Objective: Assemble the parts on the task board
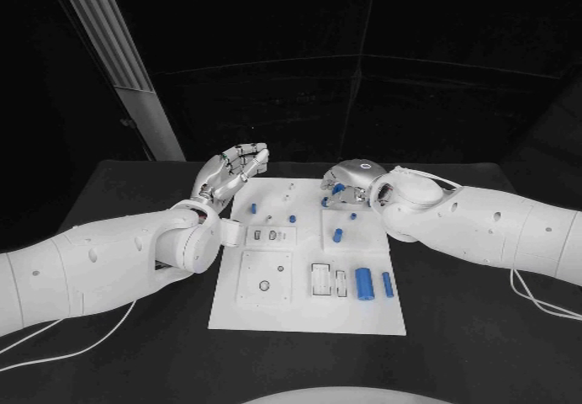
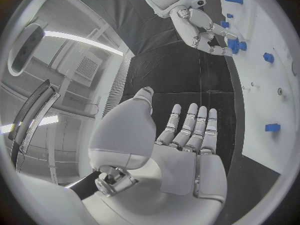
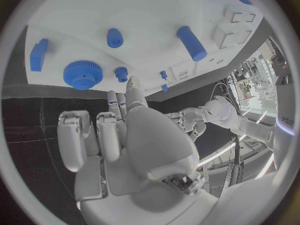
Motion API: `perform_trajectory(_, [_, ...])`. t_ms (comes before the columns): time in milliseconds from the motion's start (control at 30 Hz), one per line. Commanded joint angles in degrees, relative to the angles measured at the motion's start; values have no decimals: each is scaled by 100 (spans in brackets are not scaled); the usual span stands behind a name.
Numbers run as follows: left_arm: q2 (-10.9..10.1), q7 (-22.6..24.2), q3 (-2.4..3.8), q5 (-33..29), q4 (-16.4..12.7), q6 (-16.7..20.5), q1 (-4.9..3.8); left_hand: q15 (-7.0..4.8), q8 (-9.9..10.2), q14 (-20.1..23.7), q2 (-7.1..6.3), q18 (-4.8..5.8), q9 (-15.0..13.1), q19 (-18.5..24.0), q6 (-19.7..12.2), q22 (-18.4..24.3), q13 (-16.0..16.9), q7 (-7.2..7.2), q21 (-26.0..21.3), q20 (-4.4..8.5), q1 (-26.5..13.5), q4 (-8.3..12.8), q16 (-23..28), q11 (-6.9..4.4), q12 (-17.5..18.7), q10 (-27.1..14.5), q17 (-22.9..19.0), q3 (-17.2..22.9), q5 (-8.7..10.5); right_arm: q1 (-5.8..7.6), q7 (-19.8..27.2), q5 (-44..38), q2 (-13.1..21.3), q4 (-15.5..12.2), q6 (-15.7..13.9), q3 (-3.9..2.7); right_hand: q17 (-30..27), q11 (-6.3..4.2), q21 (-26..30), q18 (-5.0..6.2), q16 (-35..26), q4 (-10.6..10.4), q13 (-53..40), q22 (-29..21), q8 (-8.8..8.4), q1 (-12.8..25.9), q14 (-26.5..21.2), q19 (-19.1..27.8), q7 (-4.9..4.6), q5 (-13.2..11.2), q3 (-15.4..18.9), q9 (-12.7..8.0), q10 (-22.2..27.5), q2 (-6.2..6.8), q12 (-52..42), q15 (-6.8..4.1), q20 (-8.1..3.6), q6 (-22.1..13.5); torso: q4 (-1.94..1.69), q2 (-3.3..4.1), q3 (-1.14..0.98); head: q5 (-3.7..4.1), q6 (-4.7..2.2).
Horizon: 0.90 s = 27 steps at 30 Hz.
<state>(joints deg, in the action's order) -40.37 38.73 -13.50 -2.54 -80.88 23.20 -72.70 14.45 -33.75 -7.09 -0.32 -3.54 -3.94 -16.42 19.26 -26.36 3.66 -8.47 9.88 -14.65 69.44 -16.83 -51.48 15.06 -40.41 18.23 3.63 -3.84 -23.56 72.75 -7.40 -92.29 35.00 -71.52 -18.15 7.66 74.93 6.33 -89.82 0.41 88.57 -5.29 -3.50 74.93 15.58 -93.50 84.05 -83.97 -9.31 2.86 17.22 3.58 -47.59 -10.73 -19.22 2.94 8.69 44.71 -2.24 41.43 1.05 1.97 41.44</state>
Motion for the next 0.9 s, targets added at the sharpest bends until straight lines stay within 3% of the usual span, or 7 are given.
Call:
perform_trajectory(33, [7, 1826, 4, 55, 8, -102, -12, 6, -38, -13, 78, -98, 9, 18, 13, 5, 6, -849, 27, -34, 1, 3, -14, 7, -25, -22, 5, 45, -37, 11, -366, -467, -37, 38, 265, -6, 684, -9, -18, -41, 16, -30, -4, 1507, -38, -12, 455, -603, 16, -17, 10, 9, 6, 32, 33, -44, -46, -1, 6, -6, 1, 6, 14])
perform_trajectory(600, [21, 1795, 5, 55, 57, -145, -11, 5, -41, -11, 89, -100, 8, 26, 14, 15, 6, -849, 23, -34, 6, 4, -13, 6, -28, -22, 4, 47, -43, 2, -364, -569, -281, 272, 496, -4, 672, -84, -18, -41, 12, -108, -5, 1507, -172, -127, 456, -603, 90, -17, -56, 24, -359, -94, 139, -102, -89, 215, 4, -12, 4, 46, 88])
perform_trajectory(900, [23, 1781, 5, 55, 77, -156, -11, 5, -41, -10, 93, -100, 8, 29, 15, 16, 7, -849, 23, -34, 8, 4, -13, 6, -29, -22, 4, 47, -46, -15, -354, -564, -399, 410, 650, -2, 660, -78, -18, -41, 9, -155, -1, 1507, -230, -143, 455, -603, 71, -17, -50, 21, -430, -117, 223, -100, -101, 262, 8, -11, 5, 54, 114])
